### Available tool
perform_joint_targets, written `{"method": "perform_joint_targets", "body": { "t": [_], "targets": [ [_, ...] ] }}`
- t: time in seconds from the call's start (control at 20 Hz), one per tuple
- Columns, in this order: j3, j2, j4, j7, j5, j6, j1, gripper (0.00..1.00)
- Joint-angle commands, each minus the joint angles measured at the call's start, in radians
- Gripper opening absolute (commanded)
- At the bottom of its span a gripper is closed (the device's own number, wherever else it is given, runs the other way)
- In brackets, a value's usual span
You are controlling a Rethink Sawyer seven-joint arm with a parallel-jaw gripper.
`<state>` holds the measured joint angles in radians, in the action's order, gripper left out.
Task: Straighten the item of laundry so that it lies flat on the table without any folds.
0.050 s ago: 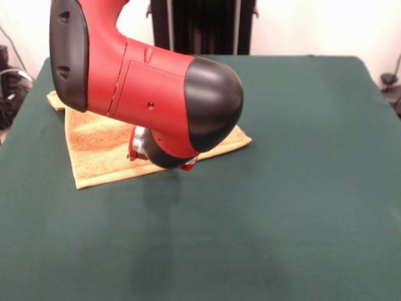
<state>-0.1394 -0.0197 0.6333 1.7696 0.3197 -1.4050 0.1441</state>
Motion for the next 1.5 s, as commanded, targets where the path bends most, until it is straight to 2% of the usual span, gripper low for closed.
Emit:
{"method": "perform_joint_targets", "body": {
  "t": [0.05,0.15,0.25,0.45,0.6,0.7,0.8,1.25,1.5],
  "targets": [
    [0.223,-0.263,-0.084,0.657,-0.137,0.688,-0.097,1.0],
    [0.225,-0.261,-0.078,0.658,-0.141,0.688,-0.096,1.0],
    [0.247,-0.264,-0.075,0.599,-0.151,0.666,-0.082,1.0],
    [0.324,-0.323,-0.136,0.335,-0.161,0.543,-0.036,1.0],
    [0.375,-0.383,-0.194,0.174,-0.163,0.507,-0.005,1.0],
    [0.396,-0.408,-0.212,0.119,-0.149,0.552,0.008,1.0],
    [0.408,-0.419,-0.217,0.087,-0.133,0.601,0.015,1.0],
    [0.457,-0.421,-0.213,0.043,-0.148,0.625,0.041,1.0],
    [0.475,-0.423,-0.216,-0.028,-0.151,0.636,0.048,1.0]
  ]
}}
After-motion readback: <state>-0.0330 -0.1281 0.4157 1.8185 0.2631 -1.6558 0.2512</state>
